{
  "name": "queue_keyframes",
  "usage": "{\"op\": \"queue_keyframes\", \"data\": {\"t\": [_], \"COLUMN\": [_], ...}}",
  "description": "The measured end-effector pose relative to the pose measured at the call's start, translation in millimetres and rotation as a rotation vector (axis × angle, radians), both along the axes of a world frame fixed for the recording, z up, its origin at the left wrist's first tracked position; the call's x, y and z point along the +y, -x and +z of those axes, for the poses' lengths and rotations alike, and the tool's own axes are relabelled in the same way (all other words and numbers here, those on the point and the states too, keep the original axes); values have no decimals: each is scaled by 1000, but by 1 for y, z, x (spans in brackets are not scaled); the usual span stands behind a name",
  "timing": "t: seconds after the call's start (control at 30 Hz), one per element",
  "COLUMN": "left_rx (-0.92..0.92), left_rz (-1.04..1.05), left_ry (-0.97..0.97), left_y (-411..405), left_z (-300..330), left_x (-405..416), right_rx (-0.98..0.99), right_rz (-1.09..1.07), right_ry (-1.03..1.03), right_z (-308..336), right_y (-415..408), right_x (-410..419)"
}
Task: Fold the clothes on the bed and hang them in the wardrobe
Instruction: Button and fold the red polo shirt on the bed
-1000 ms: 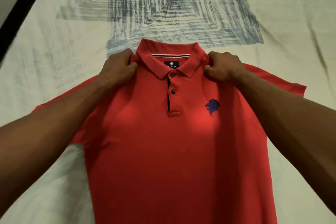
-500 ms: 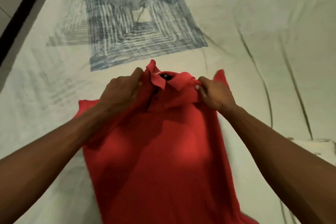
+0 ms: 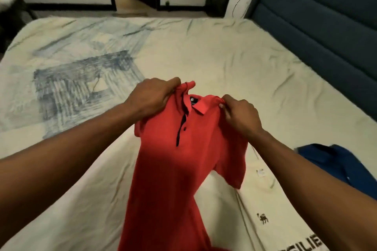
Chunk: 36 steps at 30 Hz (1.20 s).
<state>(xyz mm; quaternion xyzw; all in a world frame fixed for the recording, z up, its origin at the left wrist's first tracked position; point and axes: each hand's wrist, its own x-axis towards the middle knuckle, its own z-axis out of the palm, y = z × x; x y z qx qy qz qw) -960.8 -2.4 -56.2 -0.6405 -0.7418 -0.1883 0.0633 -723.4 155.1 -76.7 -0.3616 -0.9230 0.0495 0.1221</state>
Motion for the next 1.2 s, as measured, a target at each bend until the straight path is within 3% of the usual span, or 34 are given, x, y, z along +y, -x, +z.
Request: {"op": "queue_keyframes", "data": {"t": [0.1, 0.3, 0.4, 0.5, 0.6, 0.67, 0.8, 0.9, 1.0, 1.1, 1.2], "left_rx": [62, -54, -137, -240, -335, -361, -264, -88, -60, 60, 139], "left_rz": [92, 379, 260, 77, -95, -201, -331, -405, -456, -434, -380], "left_ry": [-93, -518, -687, -765, -647, -465, -111, 131, 241, 273, 324], "left_y": [10, 41, 40, 27, 13, 7, -2, -17, -42, -57, -64], "left_z": [62, 222, 269, 264, 207, 146, -2, -122, -211, -264, -278], "left_x": [66, 145, 151, 128, 84, 42, -47, -109, -165, -203, -219], "right_rx": [160, 561, 694, 761, 629, 412, -190, -446, -584, -611, -582], "right_rz": [-166, -399, -373, -279, -251, -231, -92, 65, 123, 201, 225], "right_ry": [-54, -279, -369, -403, -335, -261, -112, 84, 196, 107, 1], "right_z": [65, 231, 272, 259, 198, 140, 20, -72, -146, -196, -211], "right_y": [2, 2, -4, -19, -46, -69, -110, -132, -155, -177, -192], "right_x": [47, 118, 119, 96, 59, 26, -40, -97, -147, -182, -199]}}
